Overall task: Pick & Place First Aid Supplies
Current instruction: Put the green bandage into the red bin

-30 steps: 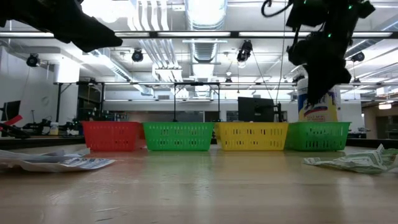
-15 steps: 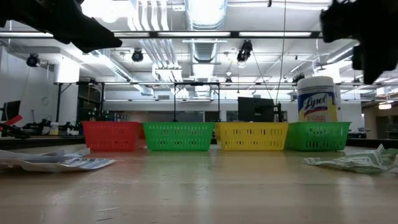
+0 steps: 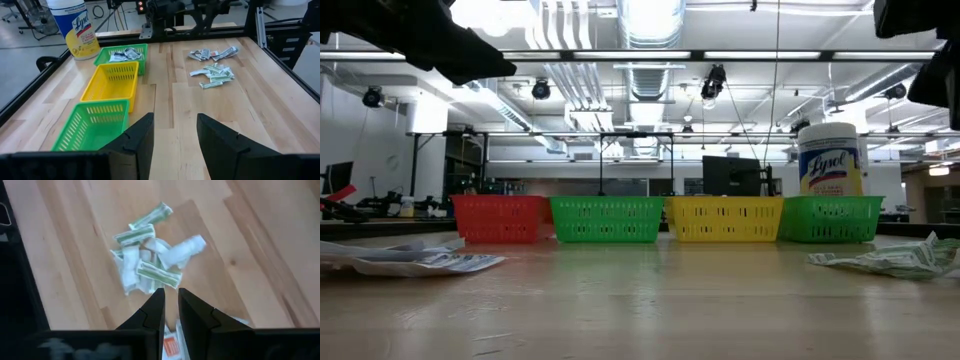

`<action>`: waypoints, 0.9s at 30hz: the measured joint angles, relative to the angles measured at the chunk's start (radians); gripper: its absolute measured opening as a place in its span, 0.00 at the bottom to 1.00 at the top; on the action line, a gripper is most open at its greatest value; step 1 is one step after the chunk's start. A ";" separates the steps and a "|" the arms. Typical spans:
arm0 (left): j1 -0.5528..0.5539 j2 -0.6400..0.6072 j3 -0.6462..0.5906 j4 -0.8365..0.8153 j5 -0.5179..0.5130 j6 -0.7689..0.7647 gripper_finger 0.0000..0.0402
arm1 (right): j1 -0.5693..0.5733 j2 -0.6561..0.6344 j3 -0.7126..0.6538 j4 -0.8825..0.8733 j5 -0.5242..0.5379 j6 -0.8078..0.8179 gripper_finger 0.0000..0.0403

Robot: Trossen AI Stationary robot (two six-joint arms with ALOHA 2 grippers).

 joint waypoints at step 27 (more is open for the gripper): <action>0.000 0.000 0.000 0.000 0.001 0.000 0.37 | -0.020 0.324 0.078 0.299 0.023 -0.445 0.15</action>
